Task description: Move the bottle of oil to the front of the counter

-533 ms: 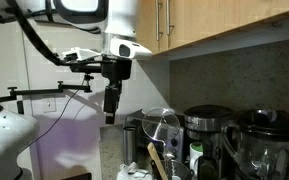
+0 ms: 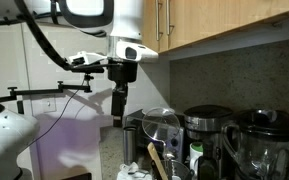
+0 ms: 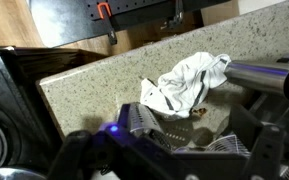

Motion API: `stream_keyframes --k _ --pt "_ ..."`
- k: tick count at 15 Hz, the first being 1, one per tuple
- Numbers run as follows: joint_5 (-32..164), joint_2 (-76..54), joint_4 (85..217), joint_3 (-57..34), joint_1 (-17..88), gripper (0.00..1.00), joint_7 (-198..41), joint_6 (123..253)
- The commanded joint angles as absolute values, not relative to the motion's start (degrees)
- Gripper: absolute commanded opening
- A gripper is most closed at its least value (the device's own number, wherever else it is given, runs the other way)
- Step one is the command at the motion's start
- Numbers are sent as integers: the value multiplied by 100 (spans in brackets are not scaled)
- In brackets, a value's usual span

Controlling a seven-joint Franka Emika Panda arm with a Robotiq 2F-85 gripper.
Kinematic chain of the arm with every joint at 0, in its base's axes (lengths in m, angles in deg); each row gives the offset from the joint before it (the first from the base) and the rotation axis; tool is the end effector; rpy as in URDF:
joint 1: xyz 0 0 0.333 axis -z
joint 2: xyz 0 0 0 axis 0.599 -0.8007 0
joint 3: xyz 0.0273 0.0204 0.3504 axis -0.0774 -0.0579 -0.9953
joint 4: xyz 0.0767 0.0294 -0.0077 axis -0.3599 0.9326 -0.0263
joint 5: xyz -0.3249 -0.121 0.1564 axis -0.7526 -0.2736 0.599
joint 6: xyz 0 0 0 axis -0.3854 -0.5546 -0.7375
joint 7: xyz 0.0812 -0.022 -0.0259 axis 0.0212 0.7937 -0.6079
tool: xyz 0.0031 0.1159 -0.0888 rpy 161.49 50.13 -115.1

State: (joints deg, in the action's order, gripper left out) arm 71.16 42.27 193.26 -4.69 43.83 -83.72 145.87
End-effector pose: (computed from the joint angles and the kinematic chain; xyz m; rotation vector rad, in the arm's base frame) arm 0.2935 -0.1028 0.5373 -2.9461 0.3933 0.1213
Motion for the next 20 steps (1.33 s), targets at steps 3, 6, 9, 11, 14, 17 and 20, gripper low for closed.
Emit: stream_keyframes --k 3,6,9,11,14,17,20 --pt "6901 3438 19055 -501 4671 100 -8260 15780" --pt "6769 3078 18977 -523 4758 100 -8236 16524" --pt "6648 2703 18890 -522 4795 100 -8211 17132" --pt "6620 2417 18867 -514 4782 100 -8249 17534" --pt "6739 1971 18790 -492 4717 100 -8323 18037" --pt "6919 1543 18644 -496 4647 100 -8343 18425" --pt "7254 1194 18466 -521 4541 100 -8421 18670"
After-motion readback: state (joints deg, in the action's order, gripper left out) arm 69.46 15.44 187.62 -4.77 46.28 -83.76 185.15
